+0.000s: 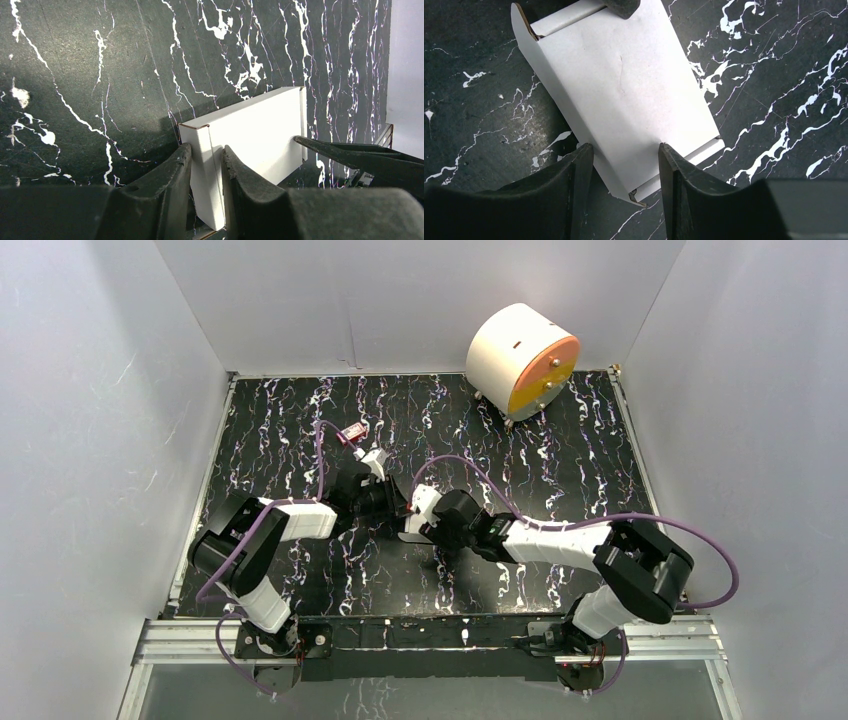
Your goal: Fold the paper box
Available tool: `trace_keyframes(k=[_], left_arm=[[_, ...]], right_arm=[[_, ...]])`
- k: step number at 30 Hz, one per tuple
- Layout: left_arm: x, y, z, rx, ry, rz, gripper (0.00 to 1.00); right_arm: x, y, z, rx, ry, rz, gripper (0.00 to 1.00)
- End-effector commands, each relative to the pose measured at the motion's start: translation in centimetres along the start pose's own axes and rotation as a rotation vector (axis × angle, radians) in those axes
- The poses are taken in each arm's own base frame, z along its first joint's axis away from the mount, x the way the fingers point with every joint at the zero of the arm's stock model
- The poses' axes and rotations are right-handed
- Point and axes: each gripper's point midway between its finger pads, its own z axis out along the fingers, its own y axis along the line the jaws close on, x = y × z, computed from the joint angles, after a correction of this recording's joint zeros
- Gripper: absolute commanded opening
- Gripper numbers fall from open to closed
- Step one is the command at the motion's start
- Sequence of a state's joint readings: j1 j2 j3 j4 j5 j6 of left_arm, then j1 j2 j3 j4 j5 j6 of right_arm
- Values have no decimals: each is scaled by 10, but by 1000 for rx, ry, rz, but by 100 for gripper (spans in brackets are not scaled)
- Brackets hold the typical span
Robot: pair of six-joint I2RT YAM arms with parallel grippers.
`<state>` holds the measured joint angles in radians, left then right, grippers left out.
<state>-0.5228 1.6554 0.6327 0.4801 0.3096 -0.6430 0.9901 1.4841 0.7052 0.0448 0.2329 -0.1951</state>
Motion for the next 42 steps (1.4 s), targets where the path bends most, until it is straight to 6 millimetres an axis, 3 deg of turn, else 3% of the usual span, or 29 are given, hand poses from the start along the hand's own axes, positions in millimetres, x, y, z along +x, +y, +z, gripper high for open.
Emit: trace_keyframes(k=[1, 6, 16, 24, 28, 33, 42], left_arm=[[75, 77, -23, -289, 237, -14, 15], [75, 76, -21, -279, 243, -16, 15], [75, 72, -19, -259, 240, -30, 15], [62, 76, -18, -265, 204, -47, 15], [51, 76, -15, -279, 178, -47, 15], [41, 75, -14, -290, 153, -39, 15], [39, 74, -15, -287, 151, -33, 15]], right_arm=[[-2, -12, -2, 38, 23, -28, 56], [8, -16, -6, 52, 53, -45, 50], [35, -11, 8, 36, 163, -82, 44], [27, -2, 19, 15, 151, -137, 33], [11, 3, 16, -17, 110, -147, 33], [1, -8, 0, 12, 92, -175, 44], [19, -19, 3, 60, 147, -196, 47]])
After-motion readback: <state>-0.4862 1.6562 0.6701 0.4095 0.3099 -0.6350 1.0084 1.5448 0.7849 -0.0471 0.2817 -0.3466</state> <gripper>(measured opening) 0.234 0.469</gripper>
